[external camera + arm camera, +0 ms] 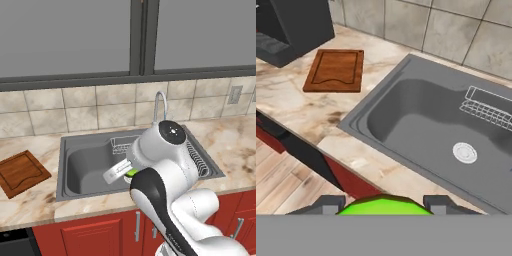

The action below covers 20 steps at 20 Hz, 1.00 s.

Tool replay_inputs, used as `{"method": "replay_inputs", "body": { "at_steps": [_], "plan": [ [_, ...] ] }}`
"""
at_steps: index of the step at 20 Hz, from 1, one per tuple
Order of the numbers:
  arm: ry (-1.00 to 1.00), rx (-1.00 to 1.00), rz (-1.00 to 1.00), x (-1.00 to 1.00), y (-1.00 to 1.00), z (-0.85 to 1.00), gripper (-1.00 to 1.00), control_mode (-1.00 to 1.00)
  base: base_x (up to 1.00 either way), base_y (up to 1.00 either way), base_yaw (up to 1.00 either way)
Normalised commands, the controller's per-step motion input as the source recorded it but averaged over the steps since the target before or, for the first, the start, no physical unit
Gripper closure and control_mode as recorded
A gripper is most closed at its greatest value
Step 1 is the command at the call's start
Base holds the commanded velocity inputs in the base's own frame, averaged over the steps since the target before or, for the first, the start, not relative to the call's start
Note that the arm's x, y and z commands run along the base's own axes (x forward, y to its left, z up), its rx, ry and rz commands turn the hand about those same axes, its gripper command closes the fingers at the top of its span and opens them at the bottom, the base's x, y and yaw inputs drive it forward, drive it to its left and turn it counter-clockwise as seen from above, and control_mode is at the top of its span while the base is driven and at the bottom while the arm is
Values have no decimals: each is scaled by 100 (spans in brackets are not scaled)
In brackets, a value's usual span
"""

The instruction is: Pick the kiwi from the sink and place it on the cutting board to airdry. Then turn off the sink faucet.

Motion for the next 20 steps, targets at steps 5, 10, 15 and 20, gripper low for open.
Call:
{"method": "replay_inputs", "body": {
  "at_steps": [5,10,15,20],
  "plan": [
    [0,1,5,19,30,1,100,-100,0,0,0],
    [0,0,4,14,39,-2,100,-100,0,0,0],
    [0,0,5,21,35,-1,100,-100,0,0,0],
    [0,0,5,30,29,0,100,-100,0,0,0]
  ]
}}
